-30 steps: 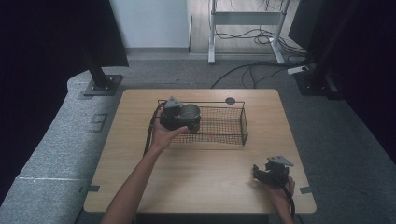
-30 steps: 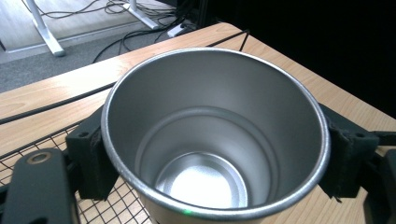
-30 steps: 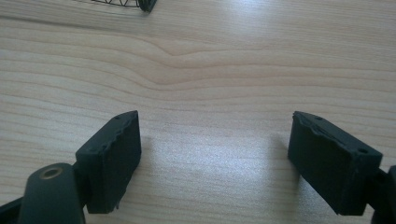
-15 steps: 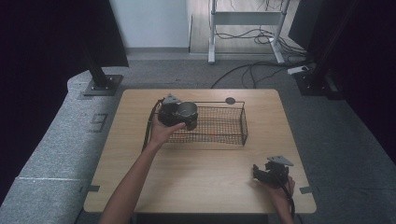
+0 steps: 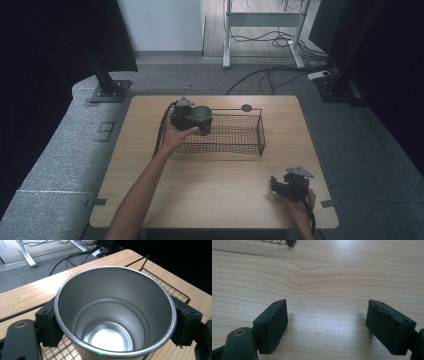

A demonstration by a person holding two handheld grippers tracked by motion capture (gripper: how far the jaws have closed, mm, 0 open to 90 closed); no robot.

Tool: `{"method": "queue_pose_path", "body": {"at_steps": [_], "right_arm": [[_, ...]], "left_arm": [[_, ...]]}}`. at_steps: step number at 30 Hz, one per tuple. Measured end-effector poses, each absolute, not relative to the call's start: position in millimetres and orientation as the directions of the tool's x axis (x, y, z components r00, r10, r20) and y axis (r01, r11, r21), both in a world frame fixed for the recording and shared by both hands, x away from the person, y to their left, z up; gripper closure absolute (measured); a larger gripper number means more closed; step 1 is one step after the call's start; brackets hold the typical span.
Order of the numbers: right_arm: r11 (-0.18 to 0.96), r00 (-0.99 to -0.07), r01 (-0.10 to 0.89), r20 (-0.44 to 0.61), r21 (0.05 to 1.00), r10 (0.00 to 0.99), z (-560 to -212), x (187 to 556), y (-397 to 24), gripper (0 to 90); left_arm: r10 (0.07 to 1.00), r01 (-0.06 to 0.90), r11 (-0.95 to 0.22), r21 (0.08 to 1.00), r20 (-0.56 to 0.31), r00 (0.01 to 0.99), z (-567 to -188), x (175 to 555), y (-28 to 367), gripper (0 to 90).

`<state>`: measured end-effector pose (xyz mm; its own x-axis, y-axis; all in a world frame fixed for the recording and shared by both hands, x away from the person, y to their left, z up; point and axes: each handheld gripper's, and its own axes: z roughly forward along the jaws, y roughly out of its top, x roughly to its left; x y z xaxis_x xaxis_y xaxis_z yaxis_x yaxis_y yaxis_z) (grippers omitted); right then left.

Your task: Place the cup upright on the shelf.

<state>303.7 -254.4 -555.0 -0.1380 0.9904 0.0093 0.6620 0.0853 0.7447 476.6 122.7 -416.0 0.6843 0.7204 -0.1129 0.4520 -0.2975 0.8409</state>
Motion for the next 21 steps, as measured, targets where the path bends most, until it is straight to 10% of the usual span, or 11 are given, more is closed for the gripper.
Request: {"method": "queue_pose_path", "body": {"at_steps": [21], "right_arm": [[0.085,-0.137,0.662,0.009,0.745,0.99,-555,304,-254,17.2]], "left_arm": [[0.741,0.514,-0.323,0.795,-0.125,0.659,-445,497,116,16.2]]}}
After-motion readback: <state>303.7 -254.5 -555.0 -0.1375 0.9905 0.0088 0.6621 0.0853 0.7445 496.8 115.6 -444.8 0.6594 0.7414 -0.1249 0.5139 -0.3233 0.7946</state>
